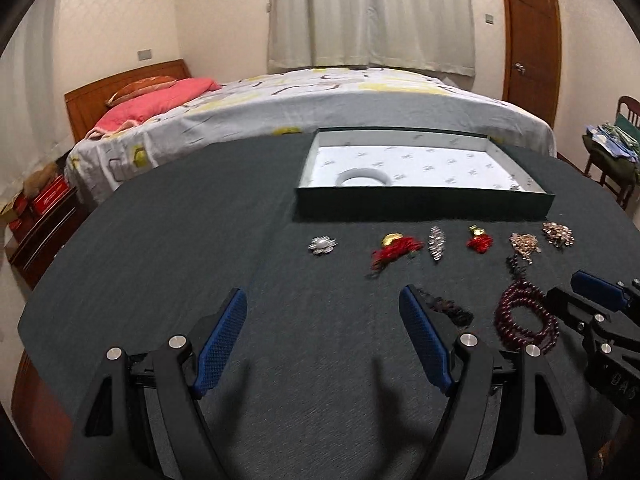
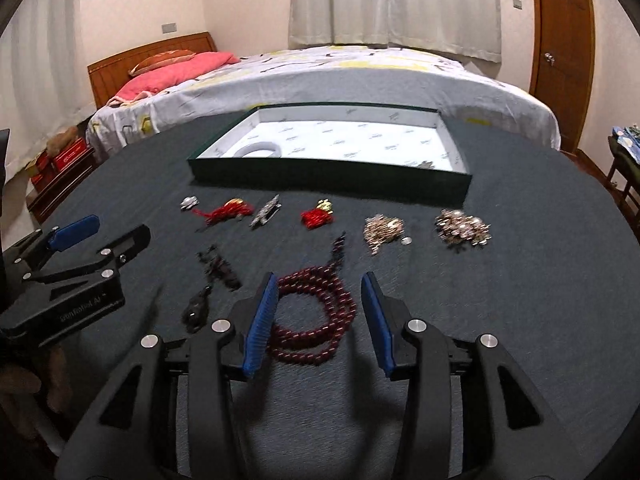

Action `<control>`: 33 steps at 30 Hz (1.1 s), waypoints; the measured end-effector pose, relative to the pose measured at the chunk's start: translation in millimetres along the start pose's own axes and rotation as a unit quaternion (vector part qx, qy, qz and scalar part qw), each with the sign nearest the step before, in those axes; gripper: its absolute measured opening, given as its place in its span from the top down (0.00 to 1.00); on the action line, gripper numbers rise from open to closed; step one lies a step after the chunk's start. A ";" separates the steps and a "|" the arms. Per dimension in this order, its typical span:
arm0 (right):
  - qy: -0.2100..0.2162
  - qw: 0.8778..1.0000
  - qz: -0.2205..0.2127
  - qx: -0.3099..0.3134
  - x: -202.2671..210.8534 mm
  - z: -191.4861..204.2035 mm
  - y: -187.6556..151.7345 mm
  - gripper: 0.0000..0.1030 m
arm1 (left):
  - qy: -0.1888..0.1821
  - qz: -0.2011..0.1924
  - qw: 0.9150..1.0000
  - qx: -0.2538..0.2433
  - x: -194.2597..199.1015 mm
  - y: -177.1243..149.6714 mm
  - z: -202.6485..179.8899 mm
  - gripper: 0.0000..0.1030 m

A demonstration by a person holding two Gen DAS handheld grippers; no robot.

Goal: Organize jewelry
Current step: 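Close the right tool on the dark red bead bracelet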

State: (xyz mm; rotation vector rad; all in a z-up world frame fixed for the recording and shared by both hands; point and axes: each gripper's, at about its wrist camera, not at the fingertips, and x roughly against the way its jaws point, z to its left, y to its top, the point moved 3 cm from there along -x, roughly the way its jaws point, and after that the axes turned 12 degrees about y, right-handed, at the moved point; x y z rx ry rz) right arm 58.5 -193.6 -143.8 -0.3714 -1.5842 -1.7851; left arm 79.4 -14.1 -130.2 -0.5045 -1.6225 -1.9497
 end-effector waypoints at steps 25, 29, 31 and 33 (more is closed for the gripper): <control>-0.013 0.999 0.049 -0.011 -24.5 -17.8 -13.0 0.87 | -0.030 0.022 0.999 -0.013 -4.5 -7.0 -16.2 0.26; -0.019 0.999 0.047 -0.018 -17.5 -26.2 -14.1 0.89 | -0.048 0.021 0.998 -0.022 2.0 -6.4 -29.2 0.26; -0.022 0.999 0.042 -0.026 -12.2 -32.5 -14.8 0.89 | -0.056 0.019 0.998 -0.027 5.8 -6.3 -35.9 0.26; -0.028 0.998 0.036 -0.030 -6.5 -38.0 -15.1 0.89 | -0.068 0.021 0.997 -0.030 9.4 -6.5 -43.1 0.26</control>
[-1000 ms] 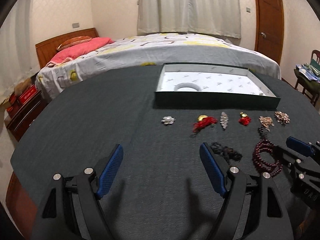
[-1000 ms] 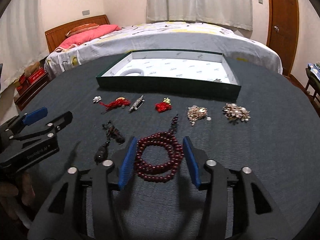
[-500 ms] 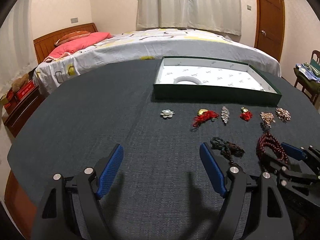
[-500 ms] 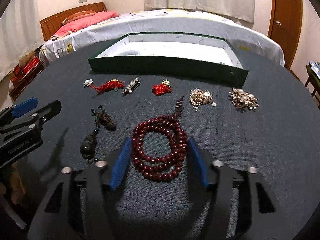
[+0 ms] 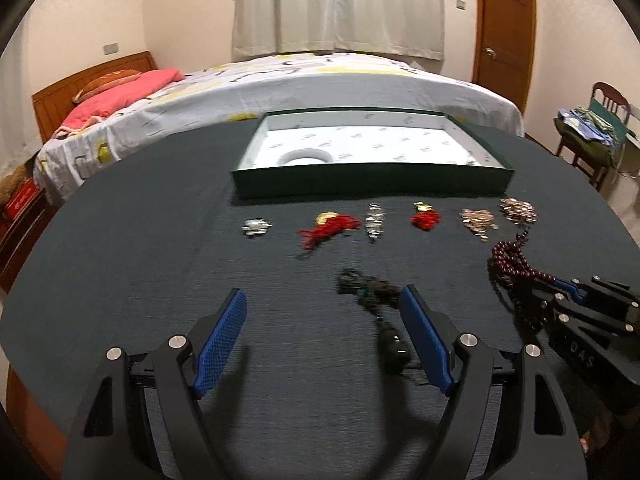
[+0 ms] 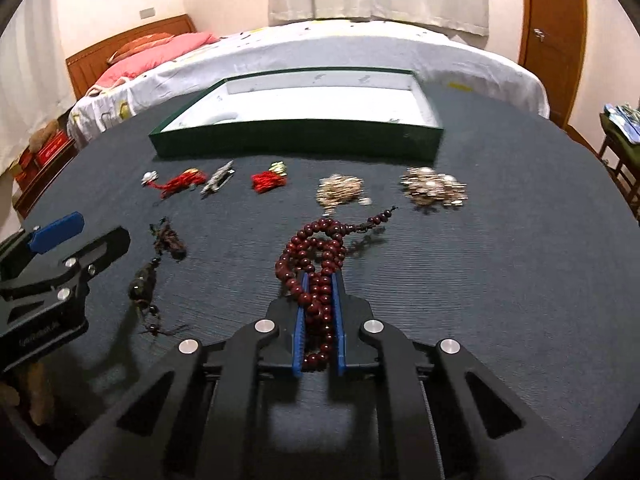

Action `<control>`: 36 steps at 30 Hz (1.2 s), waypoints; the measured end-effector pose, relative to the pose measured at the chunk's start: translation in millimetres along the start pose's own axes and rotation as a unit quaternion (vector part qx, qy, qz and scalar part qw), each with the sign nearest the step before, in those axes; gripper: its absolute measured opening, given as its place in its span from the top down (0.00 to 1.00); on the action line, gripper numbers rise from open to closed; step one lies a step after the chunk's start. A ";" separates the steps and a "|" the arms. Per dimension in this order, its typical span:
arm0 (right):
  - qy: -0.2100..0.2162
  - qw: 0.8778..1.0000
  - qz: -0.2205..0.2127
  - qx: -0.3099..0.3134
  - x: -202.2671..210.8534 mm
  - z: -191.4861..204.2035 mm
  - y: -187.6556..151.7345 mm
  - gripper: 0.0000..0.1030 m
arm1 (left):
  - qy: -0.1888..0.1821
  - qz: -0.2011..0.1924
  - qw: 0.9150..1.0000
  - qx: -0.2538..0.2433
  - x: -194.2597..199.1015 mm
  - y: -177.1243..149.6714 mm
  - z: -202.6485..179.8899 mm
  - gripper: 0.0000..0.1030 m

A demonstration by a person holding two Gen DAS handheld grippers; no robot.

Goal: Organize jewelry
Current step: 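Close the right tool on the dark red bead bracelet, then close the left tool on the black cord pendant while the right tool holds the beads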

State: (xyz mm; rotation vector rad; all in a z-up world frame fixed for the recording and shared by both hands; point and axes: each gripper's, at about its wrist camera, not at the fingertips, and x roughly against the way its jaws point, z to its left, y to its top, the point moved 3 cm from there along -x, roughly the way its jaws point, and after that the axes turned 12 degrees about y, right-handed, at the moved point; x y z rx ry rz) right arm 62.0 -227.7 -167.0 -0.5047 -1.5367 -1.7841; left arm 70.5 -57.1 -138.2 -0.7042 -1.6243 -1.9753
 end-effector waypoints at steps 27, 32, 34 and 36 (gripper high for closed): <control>0.005 0.999 -0.023 -0.028 18.8 -17.6 -4.2 0.89 | -0.044 0.043 0.998 -0.025 -10.7 -22.1 -21.9 0.83; 0.008 0.999 -0.028 -0.024 20.8 -13.4 -4.2 0.89 | -0.044 0.034 0.998 -0.022 -7.7 -19.3 -20.3 0.83; 0.009 0.999 -0.032 -0.020 22.2 -11.7 -3.1 0.89 | -0.041 0.022 0.999 -0.021 -3.8 -15.4 -19.0 0.83; 0.009 0.999 -0.038 -0.018 24.5 -9.5 -2.0 0.89 | -0.040 0.012 0.999 -0.022 -1.3 -11.6 -18.7 0.83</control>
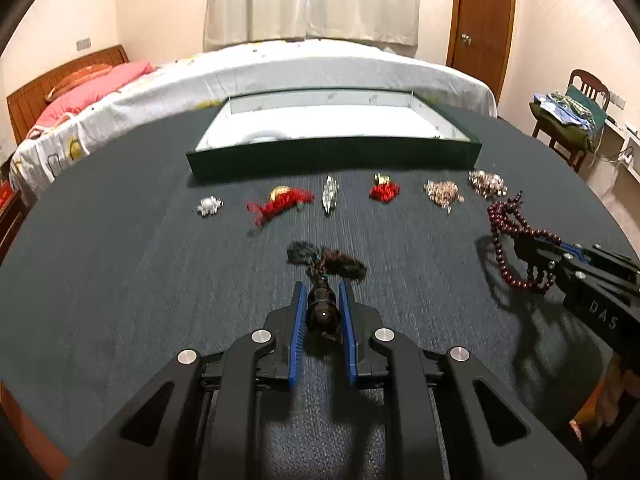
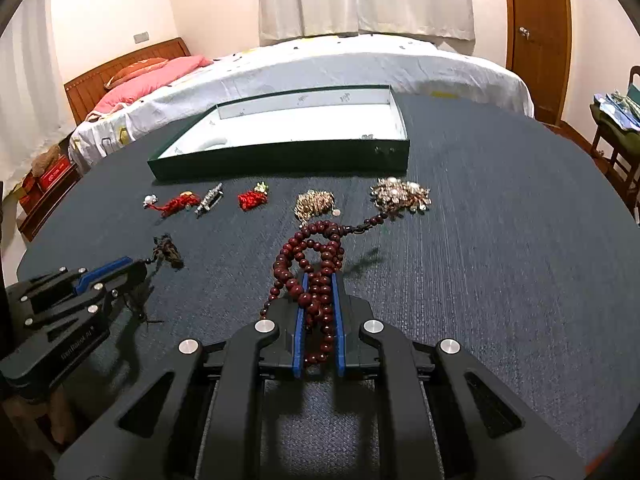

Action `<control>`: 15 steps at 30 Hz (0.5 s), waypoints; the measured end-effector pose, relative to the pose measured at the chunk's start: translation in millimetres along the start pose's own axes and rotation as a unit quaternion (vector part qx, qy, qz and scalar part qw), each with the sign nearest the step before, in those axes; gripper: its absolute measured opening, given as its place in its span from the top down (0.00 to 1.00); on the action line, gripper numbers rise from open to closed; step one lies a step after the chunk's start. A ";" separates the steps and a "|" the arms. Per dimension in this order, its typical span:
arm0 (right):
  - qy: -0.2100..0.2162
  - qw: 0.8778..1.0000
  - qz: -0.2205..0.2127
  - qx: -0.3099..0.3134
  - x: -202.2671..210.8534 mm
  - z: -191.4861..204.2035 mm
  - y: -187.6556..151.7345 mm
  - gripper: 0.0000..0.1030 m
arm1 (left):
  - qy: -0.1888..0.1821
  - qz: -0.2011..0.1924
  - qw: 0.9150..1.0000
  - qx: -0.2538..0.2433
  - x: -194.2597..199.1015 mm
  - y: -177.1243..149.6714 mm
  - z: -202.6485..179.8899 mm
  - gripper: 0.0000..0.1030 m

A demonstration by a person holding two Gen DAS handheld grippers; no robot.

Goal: Organize jewelry
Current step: 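Close the left tool on the black cord pendant while the right tool holds the beads, then carry beads and pendant into the box and open both tools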

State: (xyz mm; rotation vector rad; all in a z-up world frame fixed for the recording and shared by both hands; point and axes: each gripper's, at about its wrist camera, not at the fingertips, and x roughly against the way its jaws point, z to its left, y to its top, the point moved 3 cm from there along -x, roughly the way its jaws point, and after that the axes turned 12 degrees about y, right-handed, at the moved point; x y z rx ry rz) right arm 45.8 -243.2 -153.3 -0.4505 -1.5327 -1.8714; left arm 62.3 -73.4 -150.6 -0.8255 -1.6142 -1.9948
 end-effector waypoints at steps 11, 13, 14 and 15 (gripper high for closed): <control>0.007 1.000 -0.020 0.007 7.7 7.7 16.3 0.89 | -0.006 -0.055 0.998 0.000 16.6 32.9 0.4 0.83; 0.009 1.000 -0.026 0.008 9.6 8.1 23.2 0.89 | -0.011 -0.063 0.998 0.002 18.6 40.5 1.3 0.83; 0.009 1.000 -0.028 0.007 10.2 7.9 26.3 0.89 | -0.012 -0.065 0.998 0.002 19.0 43.2 1.4 0.83; 0.010 0.999 -0.031 0.007 10.3 7.5 31.2 0.89 | -0.015 -0.071 0.997 0.001 19.4 48.5 0.8 0.83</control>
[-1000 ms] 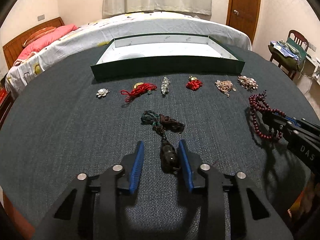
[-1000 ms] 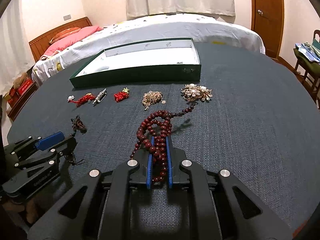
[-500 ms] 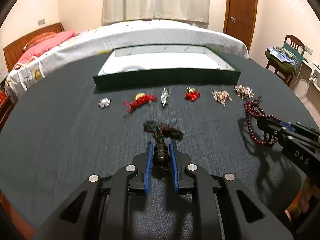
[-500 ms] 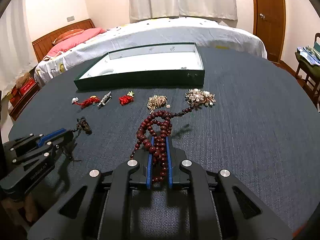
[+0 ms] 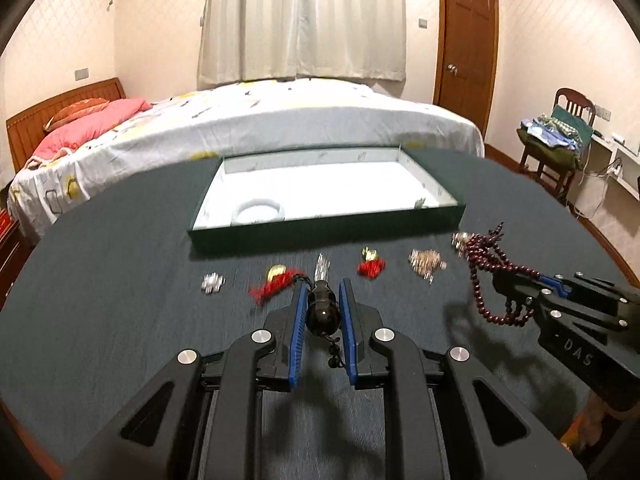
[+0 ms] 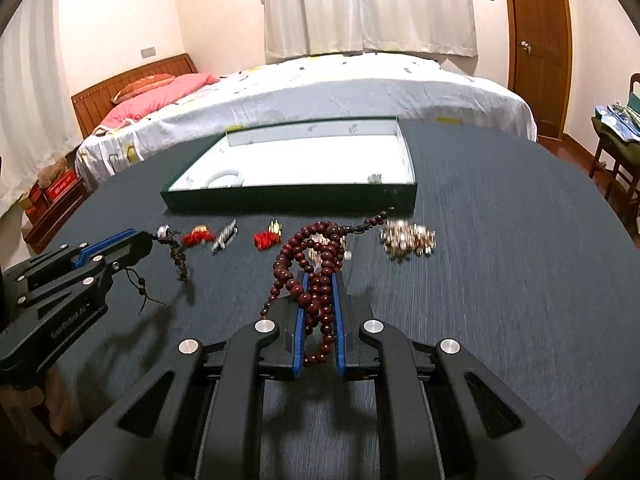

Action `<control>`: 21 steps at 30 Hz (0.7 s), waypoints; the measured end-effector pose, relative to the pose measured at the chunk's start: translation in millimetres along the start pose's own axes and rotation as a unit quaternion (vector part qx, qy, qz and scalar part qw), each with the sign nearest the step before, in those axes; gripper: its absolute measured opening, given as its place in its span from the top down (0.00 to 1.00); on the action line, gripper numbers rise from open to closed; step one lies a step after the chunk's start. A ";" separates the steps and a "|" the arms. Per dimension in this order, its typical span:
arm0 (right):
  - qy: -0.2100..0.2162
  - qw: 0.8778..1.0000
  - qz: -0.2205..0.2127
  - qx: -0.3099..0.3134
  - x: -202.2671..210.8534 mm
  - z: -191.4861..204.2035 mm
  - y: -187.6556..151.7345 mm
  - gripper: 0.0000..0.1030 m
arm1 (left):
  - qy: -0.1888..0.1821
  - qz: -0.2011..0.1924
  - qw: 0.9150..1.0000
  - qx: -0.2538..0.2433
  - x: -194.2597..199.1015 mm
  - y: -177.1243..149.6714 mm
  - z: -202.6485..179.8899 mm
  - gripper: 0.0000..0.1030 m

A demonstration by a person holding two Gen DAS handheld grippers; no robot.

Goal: Organize jewelry
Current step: 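Carry beads and pendant into the box and open both tools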

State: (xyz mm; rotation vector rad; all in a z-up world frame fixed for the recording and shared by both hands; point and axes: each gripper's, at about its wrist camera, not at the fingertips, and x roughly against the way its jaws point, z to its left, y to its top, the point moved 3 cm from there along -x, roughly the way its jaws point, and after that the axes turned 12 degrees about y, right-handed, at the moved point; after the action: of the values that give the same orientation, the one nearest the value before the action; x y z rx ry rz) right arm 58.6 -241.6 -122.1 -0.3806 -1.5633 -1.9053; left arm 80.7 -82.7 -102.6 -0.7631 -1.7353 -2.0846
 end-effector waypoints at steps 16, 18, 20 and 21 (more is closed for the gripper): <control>-0.002 0.999 -0.047 0.008 -41.9 -19.3 94.2 0.89 | -0.023 -0.048 0.999 -0.003 -58.4 87.9 -16.0 0.83; -0.003 0.999 -0.049 0.010 -55.4 -22.6 107.1 0.89 | -0.022 -0.051 0.998 -0.003 -68.9 97.6 -16.6 0.83; -0.002 0.999 -0.047 0.011 -68.9 -25.4 116.6 0.89 | -0.020 -0.054 0.998 -0.003 -78.4 104.0 -17.4 0.83; -0.001 0.999 -0.043 0.011 -77.7 -27.6 121.0 0.89 | -0.019 -0.053 0.998 -0.004 -85.9 107.9 -18.6 0.83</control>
State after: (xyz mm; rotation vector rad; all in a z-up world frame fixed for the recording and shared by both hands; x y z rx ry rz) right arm 198.5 -256.5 -81.7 -0.3108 -1.6253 -1.9518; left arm 206.8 -131.1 -68.8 -0.7322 -1.8272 -2.1596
